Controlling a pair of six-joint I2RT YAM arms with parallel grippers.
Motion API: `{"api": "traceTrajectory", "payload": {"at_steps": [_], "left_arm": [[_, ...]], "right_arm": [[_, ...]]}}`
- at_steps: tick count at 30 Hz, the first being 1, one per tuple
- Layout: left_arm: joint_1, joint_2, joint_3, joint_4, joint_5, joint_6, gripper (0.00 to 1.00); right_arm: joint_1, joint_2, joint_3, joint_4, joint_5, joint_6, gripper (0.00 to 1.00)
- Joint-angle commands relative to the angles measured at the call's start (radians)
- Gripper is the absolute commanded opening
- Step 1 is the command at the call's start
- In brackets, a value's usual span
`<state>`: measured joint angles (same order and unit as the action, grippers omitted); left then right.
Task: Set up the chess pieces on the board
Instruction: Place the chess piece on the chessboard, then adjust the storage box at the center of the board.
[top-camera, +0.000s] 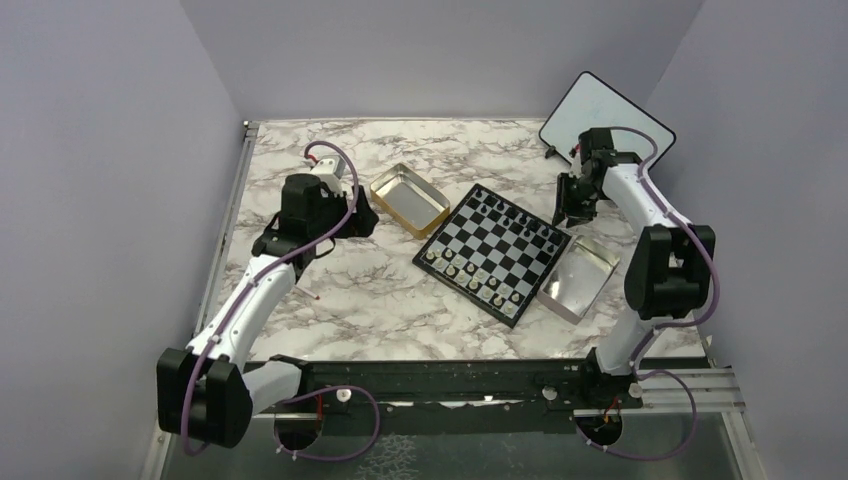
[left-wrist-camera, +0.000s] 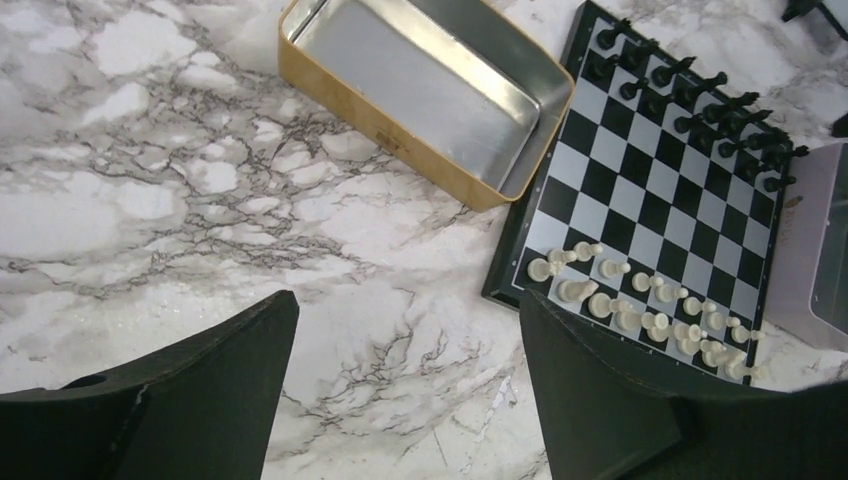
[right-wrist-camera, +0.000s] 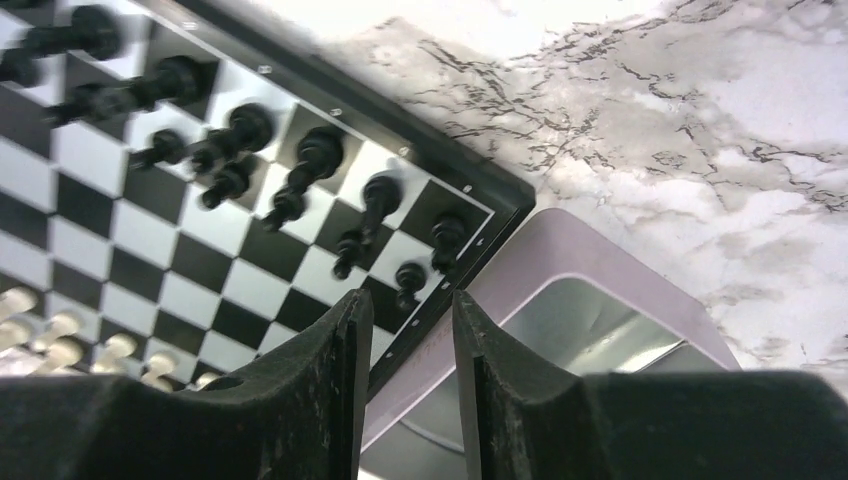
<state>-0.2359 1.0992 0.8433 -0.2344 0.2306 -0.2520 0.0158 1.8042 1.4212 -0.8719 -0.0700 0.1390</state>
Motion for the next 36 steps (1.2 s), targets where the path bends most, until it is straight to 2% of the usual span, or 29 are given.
{"api": "traceTrajectory", "payload": {"at_steps": [1, 8, 14, 25, 36], "left_arm": [[-0.003, 0.097, 0.06, -0.02, -0.062, -0.107, 0.79], [-0.006, 0.23, 0.066, 0.102, -0.054, -0.35, 0.62], [-0.045, 0.319, 0.063, 0.228, -0.154, -0.479, 0.59], [-0.116, 0.545, 0.177, 0.282, -0.271, -0.543, 0.51], [-0.133, 0.682, 0.297, 0.205, -0.331, -0.513, 0.48]], "right_arm": [[0.007, -0.135, -0.033, 0.034, -0.098, 0.031, 0.4], [0.123, -0.282, -0.154, 0.159, -0.141, 0.088, 0.41], [0.215, -0.391, -0.271, 0.238, -0.17, 0.107, 0.41], [0.217, -0.558, -0.384, 0.314, -0.246, 0.094, 0.41], [0.218, -0.613, -0.445, 0.345, -0.258, 0.085, 0.41]]}}
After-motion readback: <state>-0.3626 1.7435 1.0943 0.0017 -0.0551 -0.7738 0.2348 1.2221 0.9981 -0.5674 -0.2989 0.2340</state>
